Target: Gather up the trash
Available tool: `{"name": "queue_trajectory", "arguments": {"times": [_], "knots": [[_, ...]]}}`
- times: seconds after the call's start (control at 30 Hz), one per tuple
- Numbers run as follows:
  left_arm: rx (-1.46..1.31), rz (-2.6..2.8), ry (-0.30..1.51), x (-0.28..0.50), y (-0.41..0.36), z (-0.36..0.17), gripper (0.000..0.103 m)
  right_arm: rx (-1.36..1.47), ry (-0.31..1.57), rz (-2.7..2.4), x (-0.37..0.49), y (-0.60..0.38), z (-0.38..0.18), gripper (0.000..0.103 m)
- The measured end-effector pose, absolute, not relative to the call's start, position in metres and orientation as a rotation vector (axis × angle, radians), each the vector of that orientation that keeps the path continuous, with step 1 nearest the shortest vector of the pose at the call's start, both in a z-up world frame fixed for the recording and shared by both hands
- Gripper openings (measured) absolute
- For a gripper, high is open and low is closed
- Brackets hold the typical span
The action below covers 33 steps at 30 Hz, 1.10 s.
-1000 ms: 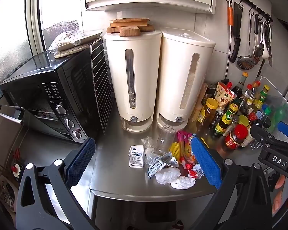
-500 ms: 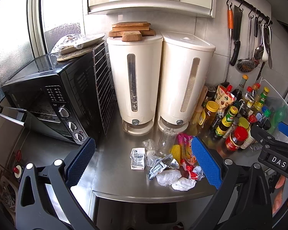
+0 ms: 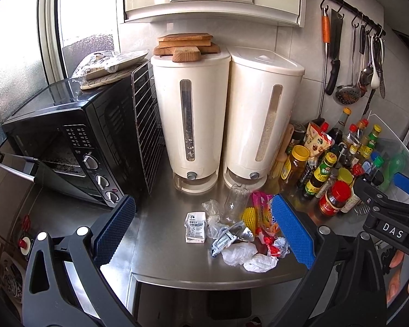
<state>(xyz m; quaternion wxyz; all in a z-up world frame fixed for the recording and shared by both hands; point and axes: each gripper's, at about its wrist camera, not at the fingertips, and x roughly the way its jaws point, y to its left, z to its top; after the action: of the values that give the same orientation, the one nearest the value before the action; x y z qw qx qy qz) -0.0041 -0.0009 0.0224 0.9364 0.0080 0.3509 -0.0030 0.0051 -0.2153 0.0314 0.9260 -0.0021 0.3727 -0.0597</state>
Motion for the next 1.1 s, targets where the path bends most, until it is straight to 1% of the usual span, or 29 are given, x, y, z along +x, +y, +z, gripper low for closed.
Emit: {"name": "queue_trajectory", "arguments": {"times": [1.1], "knots": [[0.008, -0.011, 0.703, -0.0018, 0.0011, 0.0241, 0.095, -0.005, 0.761, -0.122, 0.0104, -0.2174, 0.0348, 0.1]]}}
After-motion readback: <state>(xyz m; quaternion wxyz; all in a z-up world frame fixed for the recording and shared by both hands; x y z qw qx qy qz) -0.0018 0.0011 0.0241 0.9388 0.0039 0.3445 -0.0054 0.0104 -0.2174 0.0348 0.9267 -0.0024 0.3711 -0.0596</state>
